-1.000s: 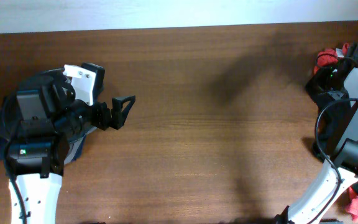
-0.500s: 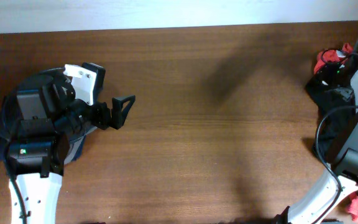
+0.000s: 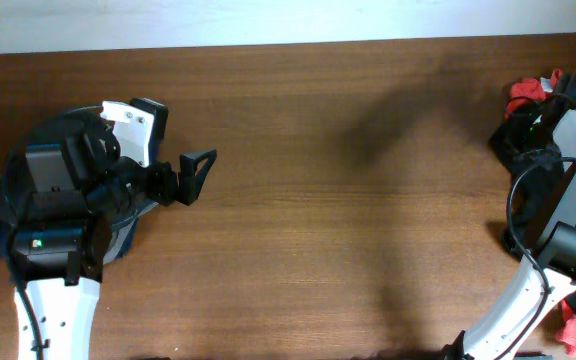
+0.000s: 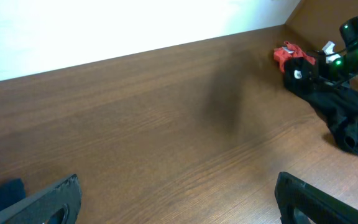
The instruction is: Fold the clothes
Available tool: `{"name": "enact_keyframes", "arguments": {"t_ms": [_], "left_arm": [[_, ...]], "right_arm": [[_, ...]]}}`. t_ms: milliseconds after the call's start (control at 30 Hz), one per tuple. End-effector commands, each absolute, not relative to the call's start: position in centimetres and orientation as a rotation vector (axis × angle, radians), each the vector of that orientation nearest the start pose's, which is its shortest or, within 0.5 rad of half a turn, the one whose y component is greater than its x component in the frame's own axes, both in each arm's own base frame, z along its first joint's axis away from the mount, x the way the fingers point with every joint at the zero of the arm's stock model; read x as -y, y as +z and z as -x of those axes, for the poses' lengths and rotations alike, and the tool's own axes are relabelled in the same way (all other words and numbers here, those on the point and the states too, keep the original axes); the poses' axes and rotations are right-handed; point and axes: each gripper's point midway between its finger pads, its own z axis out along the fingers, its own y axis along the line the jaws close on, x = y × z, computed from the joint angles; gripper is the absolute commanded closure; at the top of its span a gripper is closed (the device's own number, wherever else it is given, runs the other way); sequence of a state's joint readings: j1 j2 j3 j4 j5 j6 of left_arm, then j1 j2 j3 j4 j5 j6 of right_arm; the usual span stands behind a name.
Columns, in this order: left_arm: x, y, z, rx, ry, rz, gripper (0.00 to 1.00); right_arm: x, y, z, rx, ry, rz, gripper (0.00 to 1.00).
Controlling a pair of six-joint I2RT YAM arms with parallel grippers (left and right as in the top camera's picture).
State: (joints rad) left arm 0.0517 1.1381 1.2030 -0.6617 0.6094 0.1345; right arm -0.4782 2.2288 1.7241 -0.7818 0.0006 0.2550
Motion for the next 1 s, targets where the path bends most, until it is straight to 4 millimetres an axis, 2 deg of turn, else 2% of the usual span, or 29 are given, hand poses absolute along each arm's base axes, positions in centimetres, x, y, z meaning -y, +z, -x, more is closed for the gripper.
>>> {"name": "enact_keyframes", "arguments": {"t_ms": [0, 33, 133, 200, 267, 367, 433, 500, 567, 633, 700, 833, 967], "left_arm": [[8.1, 31.6, -33.5, -2.024, -0.521, -0.451, 0.01], [8.1, 31.7, -33.5, -2.018, -0.519, -0.452, 0.01], [8.1, 32.1, -33.7, -1.998, -0.511, -0.457, 0.01], [8.1, 32.6, -33.7, -1.978, -0.504, -0.461, 0.01], [8.1, 33.1, -33.7, -1.958, -0.495, -0.465, 0.01], [8.1, 33.7, -33.6, -1.937, -0.487, -0.47, 0.01], [8.1, 33.8, -33.4, -1.932, -0.485, -0.47, 0.01], [8.1, 34.0, -33.3, -1.928, -0.484, -0.471, 0.01], [8.2, 34.1, -33.2, -1.923, -0.482, -0.473, 0.01], [8.2, 34.5, -33.1, -1.912, -0.483, -0.476, 0.01], [8.2, 34.9, -32.8, -1.9, -0.482, -0.472, 0.01], [8.2, 36.1, -31.9, -1.864, -0.461, -0.477, 0.01], [7.3, 36.9, -31.4, -1.848, -0.392, -0.445, 0.01]], "right_arm": [[21.8, 2.1, -43.7, -2.677, 0.023, -1.042, 0.91], [21.6, 2.4, -43.7, -2.676, 0.036, -1.04, 0.96], [21.3, 4.5, -43.8, -2.653, 0.037, -1.021, 0.96], [20.9, 7.5, -44.1, -2.606, 0.036, -0.984, 0.96], [20.0, 11.4, -44.7, -2.544, 0.051, -0.909, 0.96], [17.4, 18.2, -45.4, -2.433, 0.109, -0.759, 0.96], [14.9, 22.8, -45.6, -2.352, 0.15, -0.662, 0.96], [12.2, 26.0, -45.5, -2.301, 0.18, -0.571, 0.96], [8.6, 28.2, -45.4, -2.28, 0.224, -0.47, 0.96], [4.6, 29.0, -45.4, -2.291, 0.282, -0.37, 0.96], [-0.6, 29.0, -45.4, -2.32, 0.377, -0.238, 0.96], [-9.6, 27.8, -44.8, -2.38, 0.485, -0.013, 0.96], [-19.1, 26.0, -42.8, -2.425, 0.579, 0.238, 0.96]]}}
